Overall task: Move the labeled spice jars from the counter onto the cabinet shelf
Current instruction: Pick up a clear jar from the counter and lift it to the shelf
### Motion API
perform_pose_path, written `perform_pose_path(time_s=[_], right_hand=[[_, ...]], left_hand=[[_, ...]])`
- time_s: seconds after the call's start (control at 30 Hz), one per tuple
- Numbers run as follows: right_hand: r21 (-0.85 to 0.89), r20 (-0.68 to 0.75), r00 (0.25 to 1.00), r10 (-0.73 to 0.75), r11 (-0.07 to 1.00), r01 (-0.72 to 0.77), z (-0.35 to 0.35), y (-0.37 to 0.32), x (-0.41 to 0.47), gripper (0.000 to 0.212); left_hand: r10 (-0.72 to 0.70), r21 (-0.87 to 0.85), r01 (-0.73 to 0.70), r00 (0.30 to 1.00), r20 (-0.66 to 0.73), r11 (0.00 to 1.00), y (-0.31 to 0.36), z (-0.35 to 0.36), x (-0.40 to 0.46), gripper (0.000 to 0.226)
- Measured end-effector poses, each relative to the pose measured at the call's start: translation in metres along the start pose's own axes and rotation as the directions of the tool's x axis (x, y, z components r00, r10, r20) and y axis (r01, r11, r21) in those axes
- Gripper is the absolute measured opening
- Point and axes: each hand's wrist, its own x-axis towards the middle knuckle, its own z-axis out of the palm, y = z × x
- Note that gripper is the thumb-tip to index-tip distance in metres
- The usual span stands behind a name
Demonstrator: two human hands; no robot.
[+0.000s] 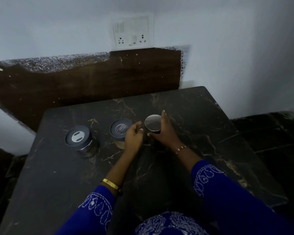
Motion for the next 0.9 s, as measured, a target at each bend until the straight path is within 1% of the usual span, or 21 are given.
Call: perform_pose_path(time_s=[0.07,0.17,0.23,0.27,0.37,0.47,0.5,0.57,0.6,0.67,0.73,0.8,0.83,0.9], right_hand=[[0.010,-0.046,0.999,0.010,1.000,-0.010,0.001,0.001,0.001,0.105],[0.077,-0.120,0.992,0.043,0.996,-0.034,0.001,0.002,0.000,0.094],[0.167,-0.171,0.983,0.069,0.985,-0.040,-0.003,-0.001,-0.006,0.087],[0.250,-0.185,0.978,0.092,0.967,-0.044,-0.006,-0.006,-0.009,0.083],[0.507,-0.161,0.975,0.151,0.861,-0.050,-0.020,-0.014,-0.015,0.074],[0.659,-0.038,0.987,0.153,0.747,-0.091,-0.039,-0.022,-0.022,0.071],[0.717,0.014,0.992,0.128,0.690,-0.099,-0.046,-0.024,-0.024,0.066],[0.821,0.063,0.997,0.039,0.566,-0.074,-0.057,-0.029,-0.028,0.037],[0.853,0.068,0.998,-0.005,0.519,-0.056,-0.062,-0.032,-0.030,0.028],[0.884,0.055,0.996,-0.068,0.467,-0.017,-0.069,-0.036,-0.035,0.025],[0.899,0.040,0.998,-0.058,0.438,-0.011,-0.070,-0.039,-0.040,0.020],[0.901,0.002,1.000,0.023,0.433,-0.012,-0.069,-0.044,-0.043,0.020],[0.892,-0.035,0.997,0.073,0.451,-0.001,-0.068,-0.047,-0.043,0.025],[0.852,-0.119,0.981,0.156,0.523,0.020,-0.066,-0.049,-0.041,0.032]], left_hand=[[-0.030,-0.022,0.030,1.000,0.010,0.999,-0.004,0.000,0.001,0.038],[-0.064,-0.041,0.065,0.998,0.026,0.997,-0.007,-0.001,0.003,0.039],[-0.066,-0.042,0.067,0.998,0.016,0.997,-0.005,-0.003,0.003,0.036],[-0.062,-0.046,0.062,0.998,0.013,0.997,-0.002,-0.004,0.002,0.035],[-0.051,-0.069,0.052,0.998,0.021,0.996,0.009,-0.007,0.000,0.032],[-0.069,-0.162,0.078,0.996,0.062,0.984,0.022,-0.013,-0.004,0.030],[-0.084,-0.203,0.104,0.991,0.105,0.974,0.027,-0.015,-0.005,0.030],[-0.130,-0.282,0.189,0.968,0.214,0.941,0.037,-0.017,-0.009,0.032],[-0.150,-0.333,0.235,0.954,0.260,0.913,0.041,-0.018,-0.010,0.034],[-0.162,-0.432,0.315,0.921,0.354,0.845,0.045,-0.018,-0.013,0.033],[-0.144,-0.485,0.369,0.887,0.440,0.793,0.047,-0.016,-0.017,0.033],[-0.130,-0.509,0.390,0.872,0.471,0.767,0.049,-0.012,-0.022,0.035],[-0.124,-0.520,0.387,0.874,0.469,0.761,0.051,-0.009,-0.024,0.037],[-0.092,-0.548,0.365,0.882,0.461,0.752,0.053,-0.005,-0.025,0.036]])
